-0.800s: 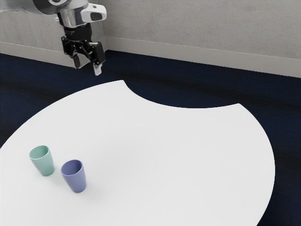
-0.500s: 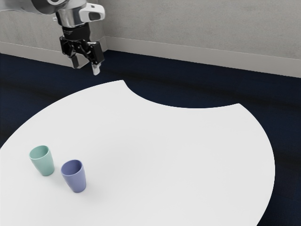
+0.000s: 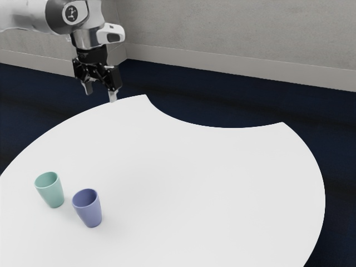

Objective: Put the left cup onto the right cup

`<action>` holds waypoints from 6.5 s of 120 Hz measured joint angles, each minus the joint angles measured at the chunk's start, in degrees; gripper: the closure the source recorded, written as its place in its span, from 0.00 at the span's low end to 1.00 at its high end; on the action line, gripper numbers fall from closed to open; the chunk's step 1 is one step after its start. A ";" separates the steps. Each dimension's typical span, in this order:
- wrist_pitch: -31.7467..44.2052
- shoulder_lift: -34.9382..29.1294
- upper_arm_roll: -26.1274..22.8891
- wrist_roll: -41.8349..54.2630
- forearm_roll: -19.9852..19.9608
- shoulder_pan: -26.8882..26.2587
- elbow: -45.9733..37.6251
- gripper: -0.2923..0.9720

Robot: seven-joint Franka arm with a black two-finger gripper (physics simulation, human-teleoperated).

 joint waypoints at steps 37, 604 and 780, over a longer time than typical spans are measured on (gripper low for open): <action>4.75 0.07 0.37 0.88 -0.03 2.00 -5.21 0.23; 37.10 -7.10 -0.15 8.09 2.69 17.39 -47.20 0.24; 40.10 -5.20 -0.14 9.93 2.68 18.53 -48.10 0.40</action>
